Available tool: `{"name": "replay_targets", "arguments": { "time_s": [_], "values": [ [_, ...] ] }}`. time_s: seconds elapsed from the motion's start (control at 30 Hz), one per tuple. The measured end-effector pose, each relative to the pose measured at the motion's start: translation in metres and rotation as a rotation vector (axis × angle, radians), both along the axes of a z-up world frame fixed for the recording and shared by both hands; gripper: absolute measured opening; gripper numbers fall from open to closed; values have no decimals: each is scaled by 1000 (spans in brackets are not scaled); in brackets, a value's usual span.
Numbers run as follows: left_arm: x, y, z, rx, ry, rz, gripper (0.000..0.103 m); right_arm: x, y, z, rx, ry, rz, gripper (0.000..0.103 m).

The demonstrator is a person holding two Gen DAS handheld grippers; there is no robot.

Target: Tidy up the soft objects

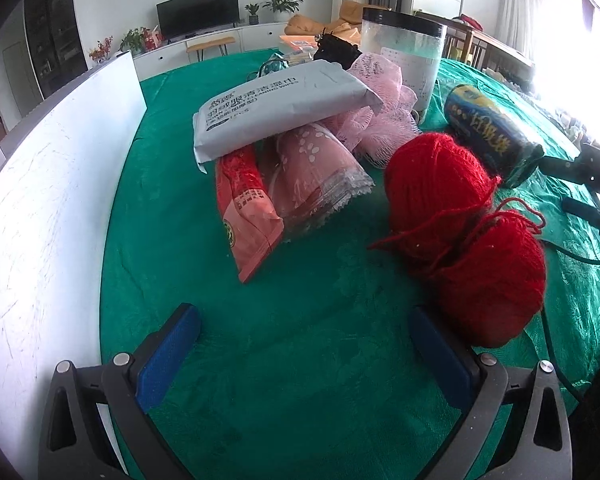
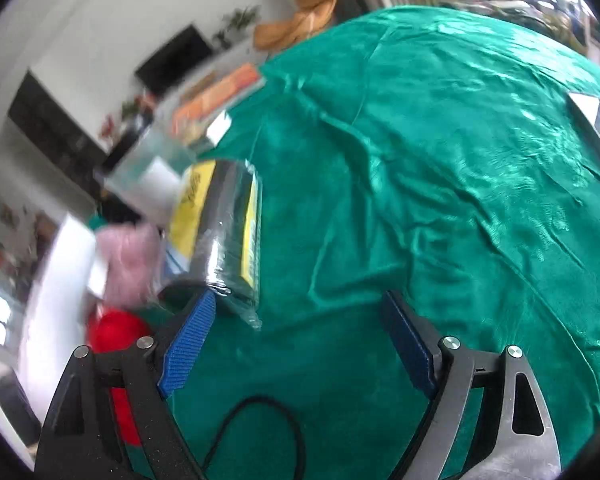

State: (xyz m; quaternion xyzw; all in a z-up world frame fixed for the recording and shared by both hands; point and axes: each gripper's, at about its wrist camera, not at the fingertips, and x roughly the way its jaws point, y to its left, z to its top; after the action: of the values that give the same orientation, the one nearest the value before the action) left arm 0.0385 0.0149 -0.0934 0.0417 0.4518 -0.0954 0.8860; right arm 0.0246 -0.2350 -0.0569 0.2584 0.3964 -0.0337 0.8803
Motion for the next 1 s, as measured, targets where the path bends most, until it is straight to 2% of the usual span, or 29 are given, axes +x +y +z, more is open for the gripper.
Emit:
{"name": "replay_targets", "arguments": {
  "time_s": [0.03, 0.13, 0.2, 0.27, 0.37, 0.47, 0.53, 0.63, 0.7, 0.77, 0.87, 0.9, 1.0],
  "values": [
    [0, 0, 0, 0, 0, 2, 103, 5, 0, 1, -65, 19, -24, 87],
    [0, 0, 0, -2, -1, 2, 103, 17, 14, 4, -227, 48, 8, 87],
    [0, 0, 0, -2, -1, 0, 103, 11, 17, 11, -212, 41, 27, 87],
    [0, 0, 0, -2, -2, 1, 103, -3, 34, 14, -197, -3, 75, 88],
    [0, 0, 0, -2, -3, 5, 103, -16, 64, 23, -238, -35, 174, 88],
    [0, -1, 0, -3, -5, 8, 103, 9, 79, 13, -335, 20, 258, 88],
    [0, -1, 0, -3, -5, 8, 103, 30, 73, 9, -392, 52, 223, 86],
    [0, 0, 0, -3, -5, 8, 103, 53, 54, 19, -399, 66, 79, 86],
    [0, 0, 0, -3, -5, 8, 103, 60, 36, 30, -406, 39, 31, 87],
    [0, 0, 0, -2, -6, 11, 103, 48, 43, 35, -372, 17, 72, 88],
    [1, -1, 0, -2, -7, 16, 103, 28, 54, 20, -437, 5, 152, 88],
    [1, 0, 0, -2, -7, 17, 103, 30, 52, 14, -431, 53, 175, 88],
    [1, 0, 0, -1, -8, 20, 103, 28, 46, 16, -382, 33, 167, 88]
  ]
}}
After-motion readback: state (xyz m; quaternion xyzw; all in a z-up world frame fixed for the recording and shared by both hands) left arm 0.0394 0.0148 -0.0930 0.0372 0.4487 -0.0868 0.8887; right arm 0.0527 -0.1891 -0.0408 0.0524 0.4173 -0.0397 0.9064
